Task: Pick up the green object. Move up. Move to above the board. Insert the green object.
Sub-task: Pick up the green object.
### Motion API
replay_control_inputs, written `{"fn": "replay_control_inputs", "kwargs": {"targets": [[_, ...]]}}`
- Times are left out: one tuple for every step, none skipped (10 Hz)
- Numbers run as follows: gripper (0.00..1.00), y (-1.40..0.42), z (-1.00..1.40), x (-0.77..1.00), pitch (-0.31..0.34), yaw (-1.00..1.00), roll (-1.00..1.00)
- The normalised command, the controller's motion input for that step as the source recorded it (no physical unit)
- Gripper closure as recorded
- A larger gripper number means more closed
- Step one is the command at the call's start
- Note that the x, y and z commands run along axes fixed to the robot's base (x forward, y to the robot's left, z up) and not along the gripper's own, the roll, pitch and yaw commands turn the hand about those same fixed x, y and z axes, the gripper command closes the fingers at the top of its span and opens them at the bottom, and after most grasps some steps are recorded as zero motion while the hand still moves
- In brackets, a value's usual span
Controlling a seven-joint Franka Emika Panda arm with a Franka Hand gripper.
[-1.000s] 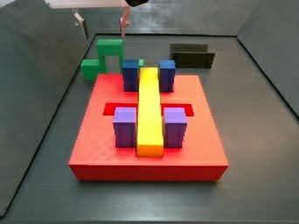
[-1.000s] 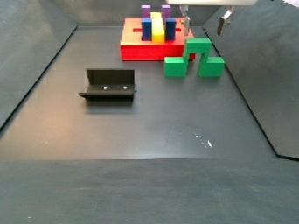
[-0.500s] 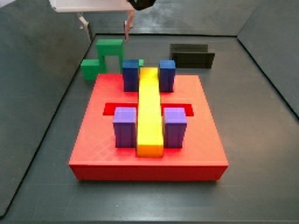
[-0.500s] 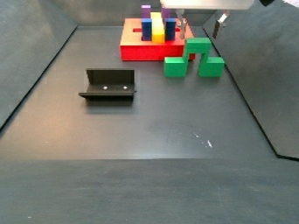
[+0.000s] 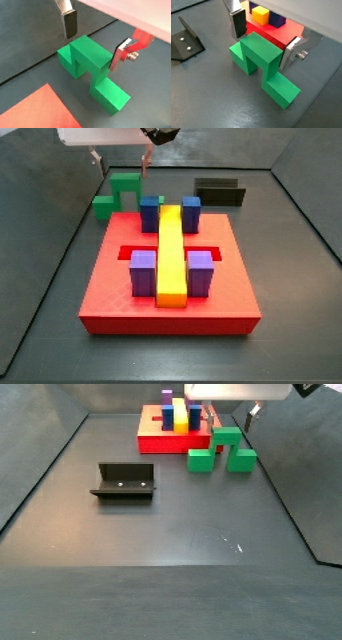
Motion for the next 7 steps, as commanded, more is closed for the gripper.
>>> {"fn": "replay_control_inputs", "kwargs": {"targets": [[0.00,-0.05,-0.25,0.00,-0.041,0.00,0.00],[0.00,-0.03,-0.27,0.00,-0.046,0.00,0.00],[0.00,0.00,-0.24,0.00,-0.049,-0.01,0.00],[0.00,0.00,-0.10,0.00,-0.010,-0.13,0.00],[0.00,0.00,0.00,0.00,0.000,-0.14,0.01],[0.00,0.00,-0.02,0.00,0.000,0.00,0.00],[0.00,0.00,-0.13,0.00,0.000,0.00,0.04]]}}
